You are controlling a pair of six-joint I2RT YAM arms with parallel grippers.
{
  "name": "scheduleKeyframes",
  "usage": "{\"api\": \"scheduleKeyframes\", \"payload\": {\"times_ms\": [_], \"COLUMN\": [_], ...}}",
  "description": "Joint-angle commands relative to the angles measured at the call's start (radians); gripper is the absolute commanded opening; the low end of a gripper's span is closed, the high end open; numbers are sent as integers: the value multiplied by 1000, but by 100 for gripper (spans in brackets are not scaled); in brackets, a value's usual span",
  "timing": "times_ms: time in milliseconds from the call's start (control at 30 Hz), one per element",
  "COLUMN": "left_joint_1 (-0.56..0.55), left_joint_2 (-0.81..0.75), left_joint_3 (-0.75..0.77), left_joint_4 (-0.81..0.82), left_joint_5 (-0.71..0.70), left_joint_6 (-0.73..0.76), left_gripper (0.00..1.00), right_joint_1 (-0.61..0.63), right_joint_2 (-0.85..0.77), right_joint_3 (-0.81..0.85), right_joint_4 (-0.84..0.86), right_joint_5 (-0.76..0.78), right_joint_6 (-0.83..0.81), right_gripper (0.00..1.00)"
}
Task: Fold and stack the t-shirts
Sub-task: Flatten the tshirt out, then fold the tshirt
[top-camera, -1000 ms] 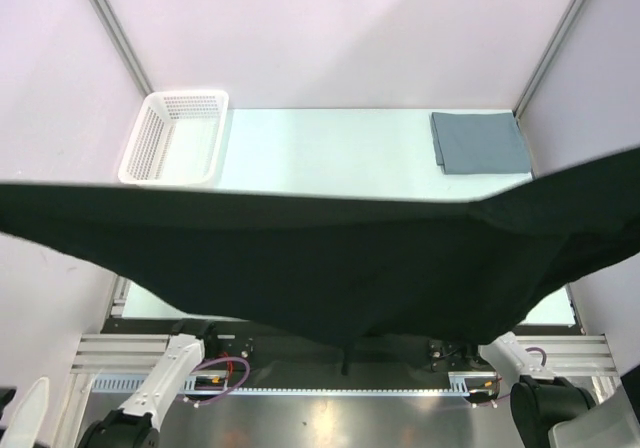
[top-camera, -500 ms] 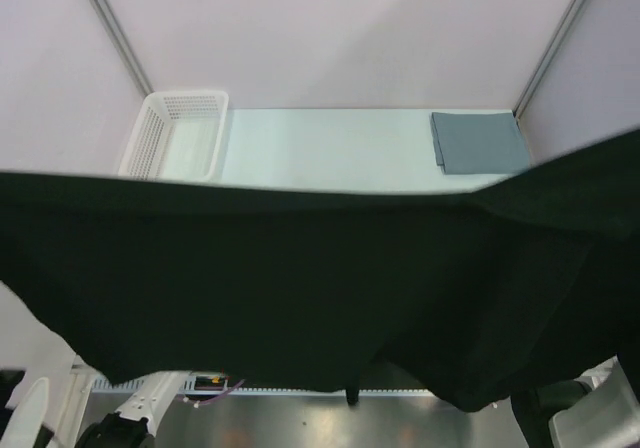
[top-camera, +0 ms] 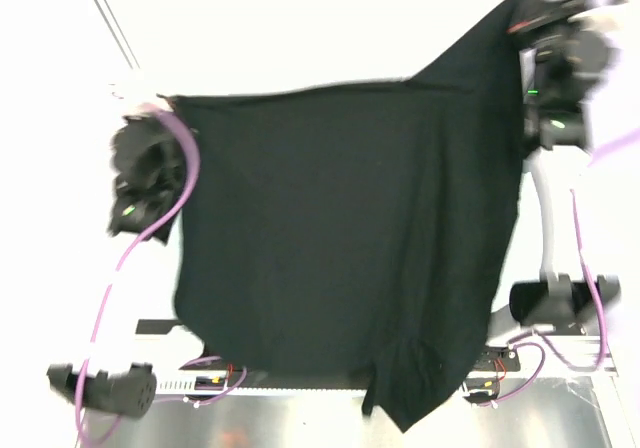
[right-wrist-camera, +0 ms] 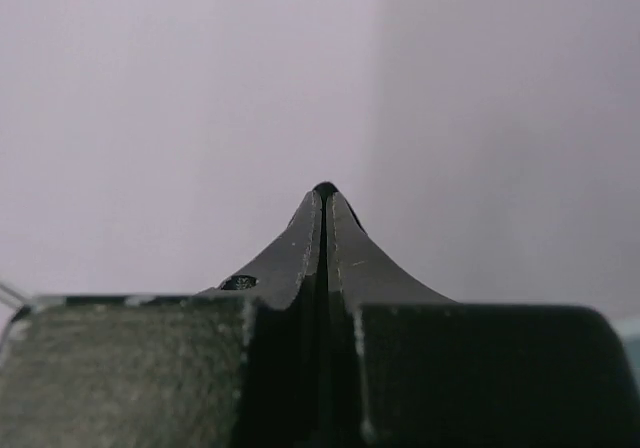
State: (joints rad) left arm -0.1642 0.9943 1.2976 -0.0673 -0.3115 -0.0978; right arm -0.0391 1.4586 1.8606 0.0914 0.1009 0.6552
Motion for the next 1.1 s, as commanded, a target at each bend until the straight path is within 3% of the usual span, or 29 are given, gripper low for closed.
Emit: {"api": "scheduleKeyframes", "payload": {"times_ms": [0, 200, 333, 467, 767, 1067], "left_joint_1": [58, 159, 209, 232, 256, 267], "left_joint_2": [56, 323, 525, 734, 767, 744], "left_joint_3": [-99, -227, -166, -49, -34, -49], "left_joint_4": [138, 233, 253, 209, 207, 126], "left_joint_5": [6, 109, 191, 291, 339, 382], "left_joint_6": [52, -20, -51, -68, -114, -102], "left_gripper": [0, 0, 0, 0, 0, 0], "right_joint_1": [27, 74, 87, 91, 97, 84], "right_joint_2": [70, 308, 506, 603, 622, 462], "right_joint_3": [-75, -140, -85, -8, 6, -147], "right_joint_4": [126, 198, 159, 133, 62, -41], "right_joint_5": [-18, -56, -87, -89, -130, -105], "right_joint_6": [-5, -39, -63, -69, -66, -52], "right_gripper": [0, 0, 0, 0, 0, 0]}}
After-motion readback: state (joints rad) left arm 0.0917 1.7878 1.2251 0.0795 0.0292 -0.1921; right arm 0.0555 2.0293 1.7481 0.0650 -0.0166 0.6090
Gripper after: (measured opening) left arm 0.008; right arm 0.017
